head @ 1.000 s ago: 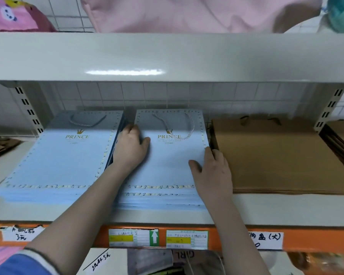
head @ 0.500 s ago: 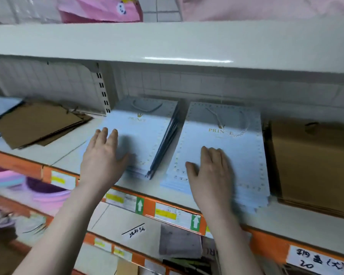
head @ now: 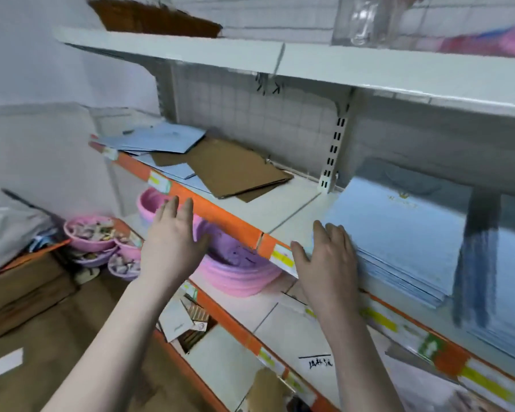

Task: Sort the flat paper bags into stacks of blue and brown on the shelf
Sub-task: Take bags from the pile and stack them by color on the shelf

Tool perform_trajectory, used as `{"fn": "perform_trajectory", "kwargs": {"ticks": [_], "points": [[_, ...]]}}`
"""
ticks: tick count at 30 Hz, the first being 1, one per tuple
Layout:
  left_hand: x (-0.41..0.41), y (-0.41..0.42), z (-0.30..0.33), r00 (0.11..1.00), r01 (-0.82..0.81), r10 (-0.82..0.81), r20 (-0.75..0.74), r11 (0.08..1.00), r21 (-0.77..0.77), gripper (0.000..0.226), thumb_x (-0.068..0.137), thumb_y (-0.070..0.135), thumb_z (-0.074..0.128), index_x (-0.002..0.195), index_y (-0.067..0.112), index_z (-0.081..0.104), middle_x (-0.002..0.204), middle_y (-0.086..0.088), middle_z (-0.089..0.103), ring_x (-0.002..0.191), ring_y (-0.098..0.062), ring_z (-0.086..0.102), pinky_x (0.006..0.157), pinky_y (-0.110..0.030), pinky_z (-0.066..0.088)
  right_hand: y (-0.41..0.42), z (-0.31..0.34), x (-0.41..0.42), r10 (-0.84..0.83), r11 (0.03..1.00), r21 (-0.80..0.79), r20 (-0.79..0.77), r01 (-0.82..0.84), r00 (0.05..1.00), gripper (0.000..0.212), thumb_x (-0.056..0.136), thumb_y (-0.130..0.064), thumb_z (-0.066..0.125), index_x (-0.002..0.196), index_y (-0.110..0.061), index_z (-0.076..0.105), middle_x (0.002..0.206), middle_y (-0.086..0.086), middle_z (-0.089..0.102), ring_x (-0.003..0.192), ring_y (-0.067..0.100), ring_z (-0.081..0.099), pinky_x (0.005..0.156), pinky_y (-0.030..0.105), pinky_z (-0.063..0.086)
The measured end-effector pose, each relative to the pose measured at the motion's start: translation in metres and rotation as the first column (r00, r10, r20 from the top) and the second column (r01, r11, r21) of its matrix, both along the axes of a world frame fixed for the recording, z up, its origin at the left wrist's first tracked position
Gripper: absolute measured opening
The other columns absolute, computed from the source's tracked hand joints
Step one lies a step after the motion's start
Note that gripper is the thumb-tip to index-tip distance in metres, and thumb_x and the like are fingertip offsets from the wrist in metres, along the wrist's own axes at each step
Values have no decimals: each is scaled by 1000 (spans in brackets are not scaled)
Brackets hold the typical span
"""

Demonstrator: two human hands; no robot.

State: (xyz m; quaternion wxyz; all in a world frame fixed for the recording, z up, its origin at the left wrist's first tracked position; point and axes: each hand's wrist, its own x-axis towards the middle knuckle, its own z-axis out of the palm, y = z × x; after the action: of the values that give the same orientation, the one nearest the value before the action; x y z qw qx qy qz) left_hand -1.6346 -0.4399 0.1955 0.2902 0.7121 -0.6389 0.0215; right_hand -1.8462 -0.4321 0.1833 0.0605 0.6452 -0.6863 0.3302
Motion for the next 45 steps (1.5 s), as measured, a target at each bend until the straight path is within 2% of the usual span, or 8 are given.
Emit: {"fn": "perform_trajectory", "kwargs": {"ticks": [3, 8, 17, 24, 32, 35, 40, 45], "points": [[59, -10, 2, 999, -30, 30, 18, 1000, -1, 71, 83, 28, 66, 141, 0, 37, 145, -26, 34, 136, -38, 28, 108, -45, 25, -17, 0, 56, 32, 999, 12, 18, -32, 999, 49, 84, -27, 66, 121, 3, 58, 113, 23, 60, 113, 40, 52, 93, 48, 44], [127, -33, 5, 999, -44, 44, 12, 999, 13, 67, 84, 26, 66, 139, 0, 39, 145, -25, 35, 138, -38, 26, 110, -44, 22, -40, 2, 121, 66, 997, 38, 4, -66, 998, 52, 89, -30, 59, 132, -2, 51, 126, 19, 53, 123, 35, 45, 102, 45, 36], [203, -113, -3, 999, -41, 42, -33, 999, 31, 67, 87, 30, 62, 142, 4, 35, 151, -21, 28, 142, -33, 18, 113, -39, 16, -127, -6, 200, 72, 997, -33, 25, -71, 997, 48, 77, -23, 74, 115, 3, 62, 106, 23, 62, 104, 42, 57, 88, 48, 48], [264, -225, 3, 999, -38, 38, 0, 999, 26, 68, 89, 31, 61, 145, 6, 31, 152, -18, 26, 143, -29, 15, 114, -36, 13, -246, -1, 268, 109, 993, 46, 44, -111, 993, 52, 88, -30, 61, 132, -2, 51, 125, 20, 53, 124, 37, 44, 101, 43, 34], [308, -354, 7, 1000, 15, -17, 24, 994, 105, 68, 89, 39, 58, 143, 6, 33, 151, -18, 28, 142, -31, 19, 114, -37, 17, -358, 10, 321, 115, 985, 131, -9, -113, 993, 43, 93, -35, 52, 127, -7, 50, 116, 12, 54, 112, 28, 49, 94, 38, 41], [315, -390, 4, 998, 57, -59, 13, 990, 126, 68, 89, 40, 57, 143, 5, 34, 150, -18, 29, 141, -31, 19, 114, -36, 15, -381, 12, 333, 125, 975, 187, -5, -122, 992, 50, 95, -38, 47, 137, -12, 41, 128, 9, 47, 119, 24, 43, 100, 36, 37], [316, -444, 1, 986, 156, -164, 24, 968, 194, 68, 91, 46, 51, 143, 7, 31, 150, -17, 29, 141, -31, 19, 114, -38, 15, -407, 12, 343, 43, 964, 263, -33, -33, 999, 52, 97, -41, 42, 140, -15, 35, 132, 8, 43, 125, 24, 37, 103, 32, 28], [313, -488, -3, 968, 235, -252, 16, 924, 301, 69, 90, 57, 44, 139, 10, 32, 138, -17, 42, 128, -34, 37, 105, -43, 32, -425, 11, 354, -93, 929, 350, -106, 124, 990, 59, 97, -50, 37, 143, -15, 30, 130, 8, 49, 120, 26, 44, 98, 33, 33]]}}
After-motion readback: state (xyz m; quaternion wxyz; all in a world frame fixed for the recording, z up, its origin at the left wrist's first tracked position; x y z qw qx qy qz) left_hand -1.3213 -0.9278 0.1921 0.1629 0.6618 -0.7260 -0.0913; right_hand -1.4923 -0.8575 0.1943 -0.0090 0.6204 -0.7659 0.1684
